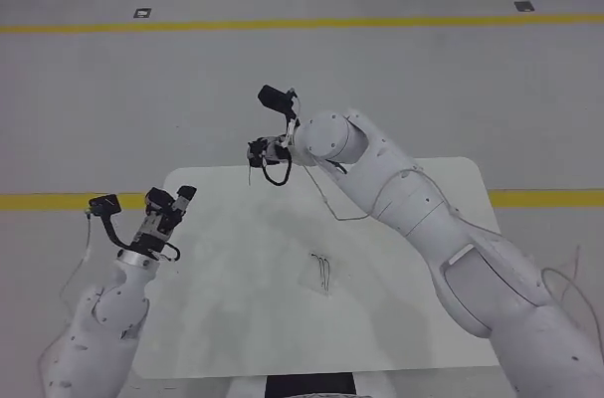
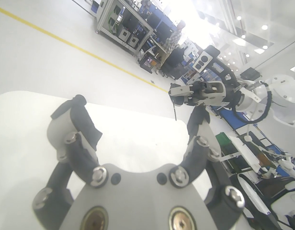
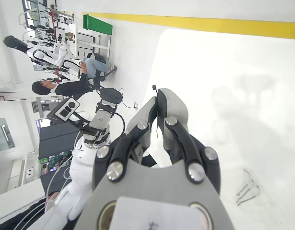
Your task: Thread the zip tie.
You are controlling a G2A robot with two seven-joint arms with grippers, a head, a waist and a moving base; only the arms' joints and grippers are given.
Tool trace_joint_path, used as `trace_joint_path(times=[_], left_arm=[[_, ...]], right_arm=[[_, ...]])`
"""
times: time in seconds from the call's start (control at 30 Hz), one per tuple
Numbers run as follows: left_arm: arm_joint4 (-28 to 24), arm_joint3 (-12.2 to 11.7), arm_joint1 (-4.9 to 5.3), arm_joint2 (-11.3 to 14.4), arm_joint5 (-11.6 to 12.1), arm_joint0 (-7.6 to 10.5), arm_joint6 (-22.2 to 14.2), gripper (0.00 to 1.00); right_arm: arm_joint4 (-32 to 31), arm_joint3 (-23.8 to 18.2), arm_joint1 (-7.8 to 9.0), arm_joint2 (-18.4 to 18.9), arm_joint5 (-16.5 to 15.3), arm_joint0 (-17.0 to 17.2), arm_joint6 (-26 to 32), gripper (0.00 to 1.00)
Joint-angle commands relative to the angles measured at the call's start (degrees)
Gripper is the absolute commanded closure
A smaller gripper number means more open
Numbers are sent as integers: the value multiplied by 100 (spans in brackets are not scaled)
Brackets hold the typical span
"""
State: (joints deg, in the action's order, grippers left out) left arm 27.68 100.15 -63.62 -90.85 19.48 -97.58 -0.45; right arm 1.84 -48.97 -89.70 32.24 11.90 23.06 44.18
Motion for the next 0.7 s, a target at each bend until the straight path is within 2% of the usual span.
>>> trace_joint_path(times=[0.0, 0.07, 0.17, 0.27, 0.4, 0.47, 0.67], left_arm=[[1069, 141, 58, 89, 0, 16, 86, 0], [1996, 186, 136, 211, 0, 26, 239, 0], [3094, 82, 281, 451, 0, 92, 652, 0], [4181, -104, 447, 648, 0, 210, 1121, 0], [5141, -357, 612, 814, 0, 383, 1694, 0], [5415, -452, 648, 867, 0, 444, 1942, 0], [5415, -452, 648, 867, 0, 444, 1942, 0]], right_arm=[[223, -28, -3, 140, 216, 113, -140, 100], [226, -66, -12, 197, 404, 96, -188, 100], [371, -65, -57, 288, 758, 63, -214, 100], [364, 195, -136, 231, 758, -34, -189, 100], [560, 694, -341, 68, 758, -164, -128, 100], [690, 840, -453, 3, 758, -225, -158, 100], [690, 840, -453, 3, 758, -225, -158, 100]])
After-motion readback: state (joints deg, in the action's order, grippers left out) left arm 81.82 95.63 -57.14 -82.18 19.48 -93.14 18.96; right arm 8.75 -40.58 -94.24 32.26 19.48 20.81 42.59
